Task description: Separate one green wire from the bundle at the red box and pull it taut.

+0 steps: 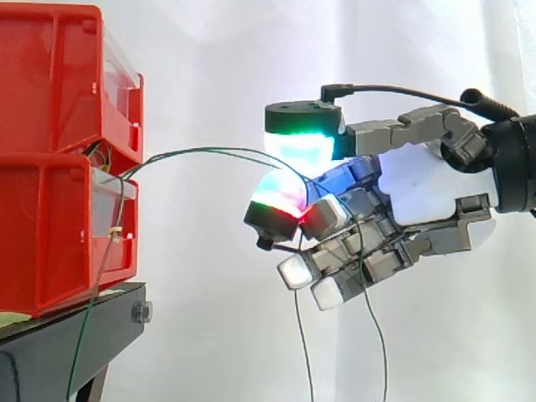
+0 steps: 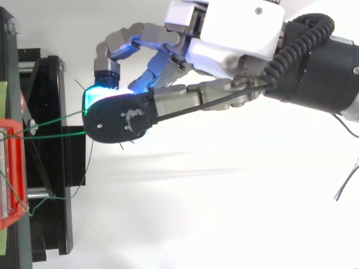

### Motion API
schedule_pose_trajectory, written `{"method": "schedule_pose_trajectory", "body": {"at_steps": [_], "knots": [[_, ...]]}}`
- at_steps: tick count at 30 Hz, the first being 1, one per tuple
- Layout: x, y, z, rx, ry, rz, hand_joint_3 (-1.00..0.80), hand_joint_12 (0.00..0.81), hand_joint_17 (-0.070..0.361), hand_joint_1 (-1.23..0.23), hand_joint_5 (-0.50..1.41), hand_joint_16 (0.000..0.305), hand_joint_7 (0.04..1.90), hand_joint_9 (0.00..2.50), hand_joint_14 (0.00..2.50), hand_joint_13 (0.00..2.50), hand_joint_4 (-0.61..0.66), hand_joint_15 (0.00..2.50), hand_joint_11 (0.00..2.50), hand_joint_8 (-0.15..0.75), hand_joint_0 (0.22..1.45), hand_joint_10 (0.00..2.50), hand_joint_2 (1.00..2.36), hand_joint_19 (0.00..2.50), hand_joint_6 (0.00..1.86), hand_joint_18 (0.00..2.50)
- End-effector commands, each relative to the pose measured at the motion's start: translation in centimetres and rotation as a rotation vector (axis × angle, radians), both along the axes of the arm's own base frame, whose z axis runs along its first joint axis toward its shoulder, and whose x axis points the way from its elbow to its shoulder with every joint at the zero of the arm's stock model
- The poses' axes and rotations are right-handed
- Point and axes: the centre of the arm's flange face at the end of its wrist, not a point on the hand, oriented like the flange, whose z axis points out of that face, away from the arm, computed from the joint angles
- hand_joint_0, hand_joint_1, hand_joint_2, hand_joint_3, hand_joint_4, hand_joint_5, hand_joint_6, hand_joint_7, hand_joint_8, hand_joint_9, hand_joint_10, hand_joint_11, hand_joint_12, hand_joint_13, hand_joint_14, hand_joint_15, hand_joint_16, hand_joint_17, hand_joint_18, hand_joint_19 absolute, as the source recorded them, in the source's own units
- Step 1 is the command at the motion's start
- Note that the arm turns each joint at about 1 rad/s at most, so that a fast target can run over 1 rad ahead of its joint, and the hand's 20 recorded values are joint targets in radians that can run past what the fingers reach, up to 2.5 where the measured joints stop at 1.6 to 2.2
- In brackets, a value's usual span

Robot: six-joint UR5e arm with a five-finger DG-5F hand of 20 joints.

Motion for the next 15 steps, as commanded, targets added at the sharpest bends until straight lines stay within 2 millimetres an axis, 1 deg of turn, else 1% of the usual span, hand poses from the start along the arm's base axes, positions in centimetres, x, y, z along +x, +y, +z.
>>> {"method": "schedule_pose_trajectory", "body": {"at_steps": [1,2,3,4,8,11,15], "knots": [[0.3,-0.1,0.6,-0.001,-0.028,0.002,-0.08,0.437,0.136,-0.74,-0.22,0.060,1.18,0.96,0.02,0.82,0.25,0.52,1.13,0.361,0.63,0.02,1.02,0.47,0.87,0.76],[0.5,-0.1,0.8,-0.006,-0.035,0.002,-0.13,0.435,0.135,-0.77,-0.23,0.060,1.16,0.95,0.02,0.81,0.25,0.52,1.12,0.360,0.65,0.02,1.02,0.46,0.87,0.76],[0.5,-0.2,0.9,-0.009,-0.039,0.001,-0.15,0.433,0.135,-0.78,-0.23,0.060,1.16,0.95,0.02,0.81,0.25,0.52,1.12,0.358,0.66,0.02,1.02,0.46,0.87,0.76],[0.8,-0.4,1.8,-0.038,-0.054,0.003,-0.18,0.431,0.134,-0.81,-0.23,0.060,1.15,0.96,0.02,0.81,0.25,0.52,1.12,0.359,0.67,0.02,1.02,0.46,0.87,0.76],[1.1,-0.8,2.8,-0.060,-0.067,0.005,-0.29,0.425,0.131,-0.86,-0.22,0.058,1.10,0.95,0.02,0.79,0.23,0.50,1.12,0.353,0.70,0.02,1.01,0.42,0.87,0.75],[1.2,-1.0,3.1,-0.066,-0.070,0.012,-0.36,0.427,0.126,-0.89,-0.21,0.056,1.09,0.94,0.02,0.75,0.21,0.48,1.11,0.349,0.73,0.02,1.01,0.39,0.86,0.73],[1.2,-1.2,3.2,-0.082,-0.072,0.019,-0.38,0.423,0.126,-0.90,-0.21,0.056,1.12,0.94,0.02,0.74,0.20,0.47,1.09,0.349,0.74,0.02,1.01,0.39,0.85,0.71]]}}
